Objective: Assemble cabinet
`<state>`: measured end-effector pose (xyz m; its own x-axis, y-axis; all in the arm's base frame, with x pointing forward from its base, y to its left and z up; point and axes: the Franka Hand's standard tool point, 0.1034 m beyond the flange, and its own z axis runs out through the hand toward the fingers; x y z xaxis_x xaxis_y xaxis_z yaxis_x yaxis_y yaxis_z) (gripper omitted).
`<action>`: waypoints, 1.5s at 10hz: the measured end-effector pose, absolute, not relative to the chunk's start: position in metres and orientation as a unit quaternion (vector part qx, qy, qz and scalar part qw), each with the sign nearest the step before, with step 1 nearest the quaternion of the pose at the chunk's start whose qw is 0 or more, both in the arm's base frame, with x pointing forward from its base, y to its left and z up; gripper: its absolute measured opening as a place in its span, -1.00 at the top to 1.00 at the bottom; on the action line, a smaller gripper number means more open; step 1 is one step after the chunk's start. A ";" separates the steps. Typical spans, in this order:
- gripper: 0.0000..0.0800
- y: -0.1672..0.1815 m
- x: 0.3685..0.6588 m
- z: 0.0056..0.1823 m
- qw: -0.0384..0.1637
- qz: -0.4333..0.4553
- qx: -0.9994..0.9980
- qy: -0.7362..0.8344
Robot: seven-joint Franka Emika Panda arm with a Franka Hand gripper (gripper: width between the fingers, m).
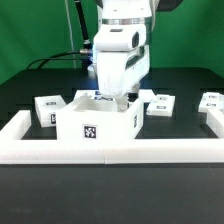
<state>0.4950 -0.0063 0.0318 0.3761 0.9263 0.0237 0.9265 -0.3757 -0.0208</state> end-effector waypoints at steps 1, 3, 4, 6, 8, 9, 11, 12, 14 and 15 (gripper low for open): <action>-0.03 -0.006 0.495 0.032 0.015 -0.004 -0.829 -0.558; 0.77 -0.007 0.495 0.032 0.015 -0.004 -0.830 -0.558; 0.77 -0.007 0.495 0.032 0.015 -0.004 -0.830 -0.558; 0.92 -0.007 0.495 0.032 0.015 -0.004 -0.830 -0.558; 0.92 -0.007 0.495 0.032 0.015 -0.004 -0.830 -0.558; 0.92 -0.007 0.495 0.032 0.015 -0.004 -0.830 -0.558; 0.92 -0.005 0.497 0.034 0.011 -0.002 -0.790 -0.613; 0.91 0.000 0.498 0.034 0.010 0.001 -0.772 -0.636; 0.91 0.010 0.498 0.035 0.003 0.011 -0.740 -0.672; 0.91 0.016 0.497 0.033 -0.002 0.016 -0.723 -0.691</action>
Offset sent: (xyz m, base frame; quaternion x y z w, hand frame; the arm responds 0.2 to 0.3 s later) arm 0.0000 0.0000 0.0000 0.0000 0.0000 0.0000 1.0000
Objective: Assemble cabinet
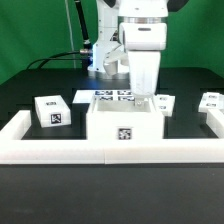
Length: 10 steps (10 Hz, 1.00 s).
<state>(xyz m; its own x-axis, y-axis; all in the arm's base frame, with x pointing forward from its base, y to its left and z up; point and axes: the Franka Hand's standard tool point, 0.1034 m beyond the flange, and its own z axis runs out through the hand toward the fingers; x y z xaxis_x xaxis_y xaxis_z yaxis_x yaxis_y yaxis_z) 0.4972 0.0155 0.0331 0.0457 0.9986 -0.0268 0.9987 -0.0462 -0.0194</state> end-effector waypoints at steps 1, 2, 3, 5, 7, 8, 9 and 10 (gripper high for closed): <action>0.91 0.013 0.497 0.033 0.001 -0.016 0.728 0.685; 0.91 0.012 0.497 0.033 0.001 -0.016 0.729 0.685; 0.91 0.012 0.497 0.033 0.001 -0.016 0.729 0.685; 0.91 0.025 0.496 0.032 -0.002 -0.013 0.725 0.689; 0.91 0.051 0.495 0.032 -0.008 -0.010 0.713 0.702; 0.91 0.063 0.493 0.032 -0.010 -0.009 0.711 0.703; 0.91 0.074 0.494 0.032 -0.011 -0.009 0.710 0.704; 0.91 0.084 0.494 0.032 -0.011 -0.007 0.711 0.703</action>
Offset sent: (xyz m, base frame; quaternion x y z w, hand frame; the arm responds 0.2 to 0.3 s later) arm 0.0000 0.0000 0.0000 0.0000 0.0000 0.0000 1.0000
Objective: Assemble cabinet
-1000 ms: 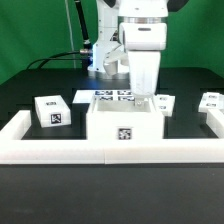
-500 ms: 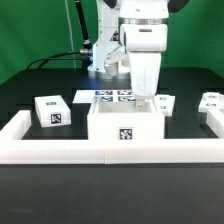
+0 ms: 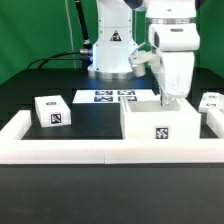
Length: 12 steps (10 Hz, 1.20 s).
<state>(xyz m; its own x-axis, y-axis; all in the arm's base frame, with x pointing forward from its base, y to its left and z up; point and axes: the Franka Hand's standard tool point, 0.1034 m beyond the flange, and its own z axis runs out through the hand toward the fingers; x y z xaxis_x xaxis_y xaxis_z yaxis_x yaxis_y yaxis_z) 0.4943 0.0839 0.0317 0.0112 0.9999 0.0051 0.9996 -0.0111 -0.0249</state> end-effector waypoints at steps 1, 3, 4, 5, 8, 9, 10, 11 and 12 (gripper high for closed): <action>0.91 0.095 0.494 0.032 0.011 0.005 -0.713 -0.701; 0.91 0.114 0.499 0.032 0.011 0.000 -0.718 -0.696; 0.91 0.120 0.501 0.032 0.012 0.003 -0.720 -0.694; 0.91 0.120 0.503 0.032 0.014 0.012 -0.723 -0.690; 0.91 0.119 0.517 0.032 0.014 0.013 -0.725 -0.689; 0.91 0.118 0.522 0.032 0.015 0.015 -0.720 -0.693; 0.91 0.118 0.522 0.032 0.018 0.023 -0.716 -0.697; 0.91 0.119 0.522 0.032 0.019 0.026 -0.719 -0.694; 0.91 0.119 0.522 0.033 0.017 0.027 -0.723 -0.690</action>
Offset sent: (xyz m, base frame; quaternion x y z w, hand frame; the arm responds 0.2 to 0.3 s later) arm 0.0134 0.0367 -0.0010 0.0041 -0.0039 0.0122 0.9999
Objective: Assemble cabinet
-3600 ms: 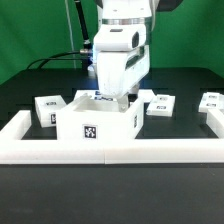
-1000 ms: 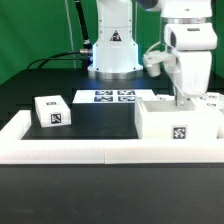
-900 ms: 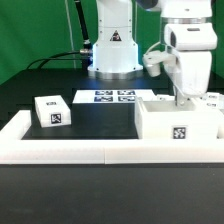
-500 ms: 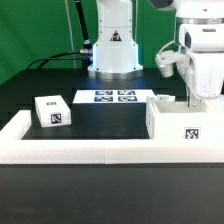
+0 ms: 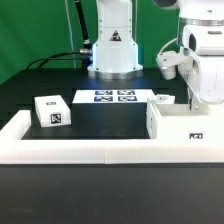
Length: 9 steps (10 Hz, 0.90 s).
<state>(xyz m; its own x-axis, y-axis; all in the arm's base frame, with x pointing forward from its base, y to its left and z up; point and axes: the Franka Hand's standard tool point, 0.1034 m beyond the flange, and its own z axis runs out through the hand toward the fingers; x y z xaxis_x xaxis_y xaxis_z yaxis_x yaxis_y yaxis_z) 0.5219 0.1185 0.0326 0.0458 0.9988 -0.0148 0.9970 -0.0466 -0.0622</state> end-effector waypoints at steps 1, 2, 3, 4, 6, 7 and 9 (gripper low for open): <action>0.73 0.118 0.522 0.034 0.016 0.026 -0.723 -0.690; 0.73 0.116 0.523 0.035 0.016 0.026 -0.724 -0.689; 0.37 0.114 0.523 0.038 0.013 0.025 -0.725 -0.688; 0.03 0.109 0.522 0.045 0.009 0.023 -0.727 -0.686; -0.43 0.103 0.506 0.066 -0.009 -0.003 -0.762 -0.647; -0.78 0.104 0.489 0.075 -0.017 -0.019 -0.785 -0.619; -0.95 0.113 0.460 0.079 -0.019 -0.047 -0.822 -0.567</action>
Offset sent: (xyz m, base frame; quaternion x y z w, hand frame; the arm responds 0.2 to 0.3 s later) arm -0.0101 -0.0215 0.0214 -0.0266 -0.0260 0.0023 0.9993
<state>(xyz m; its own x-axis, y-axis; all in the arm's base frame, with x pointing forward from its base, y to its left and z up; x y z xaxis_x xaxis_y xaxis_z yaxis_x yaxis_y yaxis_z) 0.4601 0.1135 0.0791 0.3536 0.9338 0.0550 0.9302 -0.3572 0.0848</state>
